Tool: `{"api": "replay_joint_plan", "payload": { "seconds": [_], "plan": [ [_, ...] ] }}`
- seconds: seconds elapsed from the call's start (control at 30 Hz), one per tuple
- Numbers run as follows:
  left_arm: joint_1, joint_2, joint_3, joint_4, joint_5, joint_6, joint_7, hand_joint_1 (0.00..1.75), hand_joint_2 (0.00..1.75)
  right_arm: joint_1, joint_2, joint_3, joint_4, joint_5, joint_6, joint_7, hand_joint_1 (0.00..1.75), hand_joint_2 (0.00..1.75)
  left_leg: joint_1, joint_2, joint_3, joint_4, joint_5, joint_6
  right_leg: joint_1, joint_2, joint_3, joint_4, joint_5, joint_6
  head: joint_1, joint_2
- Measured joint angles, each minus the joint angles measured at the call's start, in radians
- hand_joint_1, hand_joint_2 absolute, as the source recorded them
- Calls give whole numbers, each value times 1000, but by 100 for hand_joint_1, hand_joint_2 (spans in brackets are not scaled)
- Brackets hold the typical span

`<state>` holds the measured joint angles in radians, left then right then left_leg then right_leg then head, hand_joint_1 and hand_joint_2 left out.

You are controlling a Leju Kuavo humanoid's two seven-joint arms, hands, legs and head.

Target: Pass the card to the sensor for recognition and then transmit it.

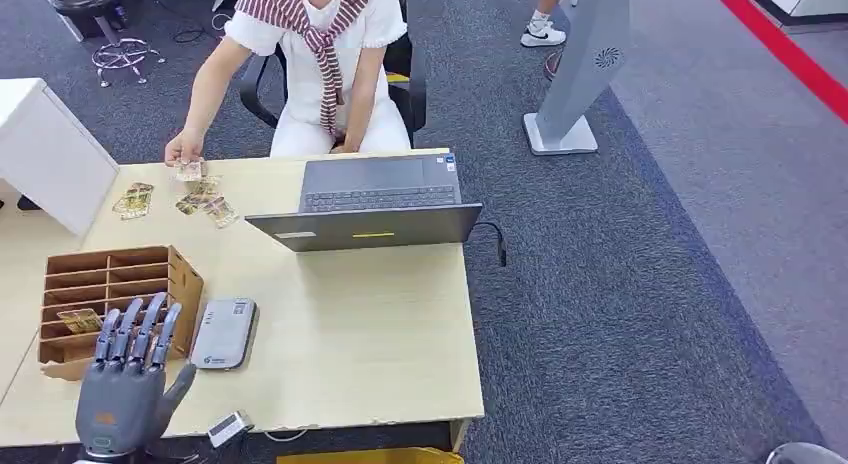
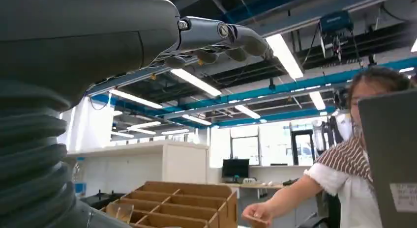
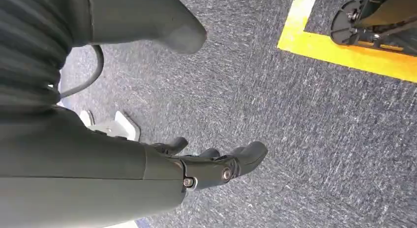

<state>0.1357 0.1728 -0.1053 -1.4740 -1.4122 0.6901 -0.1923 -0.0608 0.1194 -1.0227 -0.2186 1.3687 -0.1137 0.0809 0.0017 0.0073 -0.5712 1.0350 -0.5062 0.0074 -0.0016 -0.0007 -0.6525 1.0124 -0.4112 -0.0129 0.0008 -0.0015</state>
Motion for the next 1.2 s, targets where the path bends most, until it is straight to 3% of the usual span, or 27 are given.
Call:
{"api": "replay_joint_plan", "payload": {
  "seconds": [0.4, 0.6, 0.77, 1.2],
  "plan": [
    [-25, -19, 52, 162, -9, 1, 13, 0, 175, 0, 0, 0, 0, 18, 2, -2, 0, 175, 0, 0, 0, 0, 0, 0, 0, 0, 0, 0, 0, 0, 0, 0],
    [-66, -17, 68, 268, 14, 0, 87, 0, 175, 0, 0, 0, 0, 30, 8, -6, 0, 175, 0, 0, 0, 0, 0, 0, 0, 0, 0, 0, 0, 0, 0, 0],
    [-101, -8, 93, 336, 46, 0, 106, 0, 175, 0, -3, 0, 0, 38, 11, -7, 0, 175, 0, 0, 0, 0, 0, 0, 0, 0, 0, 0, 0, 0, 0, 0],
    [-149, 19, 170, 367, 105, -38, 109, 0, 175, -1, -8, 1, 0, 54, 15, -9, 0, 175, 0, 0, 0, 0, 0, 0, 0, 0, 0, 0, 0, 0, 0, 0]
  ]
}}
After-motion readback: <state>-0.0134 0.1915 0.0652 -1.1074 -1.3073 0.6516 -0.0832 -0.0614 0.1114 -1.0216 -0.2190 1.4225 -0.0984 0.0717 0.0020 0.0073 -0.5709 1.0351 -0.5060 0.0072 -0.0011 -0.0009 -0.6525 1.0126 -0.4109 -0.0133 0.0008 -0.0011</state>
